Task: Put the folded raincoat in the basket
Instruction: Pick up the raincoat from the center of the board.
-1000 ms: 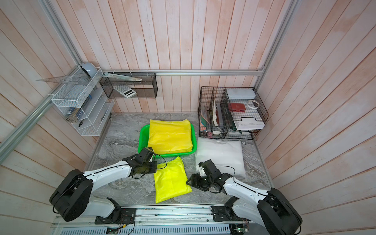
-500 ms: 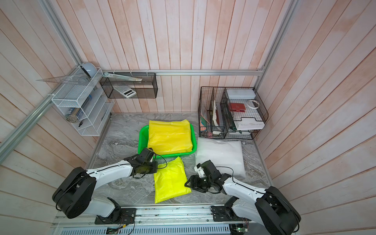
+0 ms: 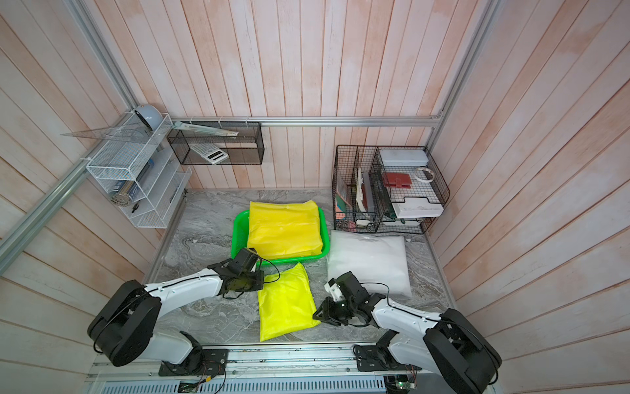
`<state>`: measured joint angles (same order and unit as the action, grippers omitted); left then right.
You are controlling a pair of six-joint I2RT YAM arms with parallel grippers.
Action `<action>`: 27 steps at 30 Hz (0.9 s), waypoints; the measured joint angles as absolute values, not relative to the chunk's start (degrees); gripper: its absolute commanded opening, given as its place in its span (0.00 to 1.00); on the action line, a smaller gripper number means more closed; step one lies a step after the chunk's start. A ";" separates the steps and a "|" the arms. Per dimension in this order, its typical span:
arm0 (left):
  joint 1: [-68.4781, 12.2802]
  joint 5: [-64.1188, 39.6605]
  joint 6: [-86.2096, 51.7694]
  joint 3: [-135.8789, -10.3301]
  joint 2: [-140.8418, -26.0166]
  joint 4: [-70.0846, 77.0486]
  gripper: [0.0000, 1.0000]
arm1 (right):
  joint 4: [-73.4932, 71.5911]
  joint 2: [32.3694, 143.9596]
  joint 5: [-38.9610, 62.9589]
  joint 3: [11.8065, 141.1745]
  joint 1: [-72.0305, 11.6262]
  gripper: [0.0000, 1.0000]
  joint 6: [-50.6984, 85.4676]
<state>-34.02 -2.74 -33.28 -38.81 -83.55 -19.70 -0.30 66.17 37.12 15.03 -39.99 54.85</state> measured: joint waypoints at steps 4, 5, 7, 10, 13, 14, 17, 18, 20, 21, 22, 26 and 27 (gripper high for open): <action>-34.02 -2.74 -33.34 -38.81 -83.35 -19.73 0.00 | -2.00 67.13 38.11 14.92 -39.99 0.07 55.79; -34.02 -2.74 -33.47 -38.81 -83.33 -19.73 0.00 | -2.26 67.13 38.28 14.92 -40.01 0.04 55.99; -34.02 -2.72 -33.65 -38.76 -83.33 -19.70 0.00 | -2.48 67.13 38.44 14.92 -39.99 0.00 55.94; -34.02 -2.76 -33.71 -38.72 -83.26 -19.68 0.00 | -0.99 67.13 37.52 15.27 -40.05 0.00 54.76; -34.04 -3.03 -34.11 -38.30 -82.41 -19.75 0.00 | 1.65 67.13 35.97 16.05 -40.05 0.00 52.88; -34.06 -3.18 -34.20 -38.17 -81.84 -20.01 0.00 | 2.26 67.11 35.75 16.25 -40.05 0.00 52.23; -34.09 -4.21 -35.05 -37.56 -78.76 -20.80 0.00 | 4.45 66.08 35.42 16.56 -40.62 0.00 50.96; -34.09 -4.56 -35.44 -37.28 -77.14 -21.30 0.00 | 5.52 65.10 35.24 16.71 -41.04 0.00 50.70; -34.09 -5.19 -36.18 -36.97 -73.84 -22.68 0.00 | 7.55 62.92 35.18 17.21 -41.54 0.00 50.43; -34.09 -5.54 -36.53 -36.93 -72.01 -23.51 0.00 | 8.40 61.87 35.29 17.56 -41.63 0.00 50.28; -34.09 -5.65 -36.86 -36.93 -70.65 -24.05 0.00 | 9.10 61.23 35.42 17.91 -41.69 0.00 50.19; -34.13 -6.35 -37.85 -36.93 -65.25 -26.76 0.00 | 12.12 59.70 36.45 19.81 -42.61 0.00 49.65; -34.20 -6.44 -38.04 -36.93 -64.14 -27.81 0.00 | 13.13 59.37 36.77 20.43 -43.11 0.00 49.43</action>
<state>-34.20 -6.44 -38.04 -36.93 -64.14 -27.81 13.13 59.37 36.77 20.43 -43.11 49.43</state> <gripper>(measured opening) 0.047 0.061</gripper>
